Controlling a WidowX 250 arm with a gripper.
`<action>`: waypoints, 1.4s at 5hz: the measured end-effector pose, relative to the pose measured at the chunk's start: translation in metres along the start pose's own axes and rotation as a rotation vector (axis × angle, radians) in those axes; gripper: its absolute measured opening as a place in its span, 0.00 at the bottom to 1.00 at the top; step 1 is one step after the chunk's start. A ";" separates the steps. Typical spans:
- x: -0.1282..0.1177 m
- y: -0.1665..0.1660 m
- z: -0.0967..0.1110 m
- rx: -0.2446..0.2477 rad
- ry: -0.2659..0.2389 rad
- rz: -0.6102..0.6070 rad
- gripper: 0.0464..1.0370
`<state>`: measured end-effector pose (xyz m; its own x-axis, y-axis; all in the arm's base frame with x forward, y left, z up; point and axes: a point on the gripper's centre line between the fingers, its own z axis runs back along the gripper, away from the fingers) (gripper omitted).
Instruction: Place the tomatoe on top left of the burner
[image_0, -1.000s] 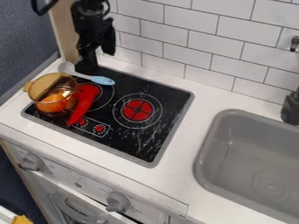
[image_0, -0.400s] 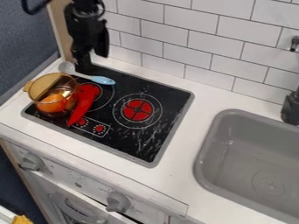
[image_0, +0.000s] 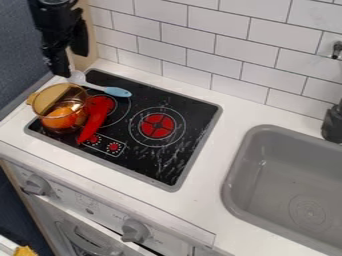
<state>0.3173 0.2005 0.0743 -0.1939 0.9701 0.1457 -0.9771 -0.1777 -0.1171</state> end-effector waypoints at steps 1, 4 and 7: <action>0.012 0.022 -0.005 0.052 -0.003 0.034 0.96; 0.018 0.036 -0.037 0.175 -0.062 0.039 0.96; 0.011 0.039 -0.057 0.222 -0.070 0.022 0.96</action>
<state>0.2821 0.2135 0.0150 -0.2138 0.9531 0.2143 -0.9663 -0.2385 0.0970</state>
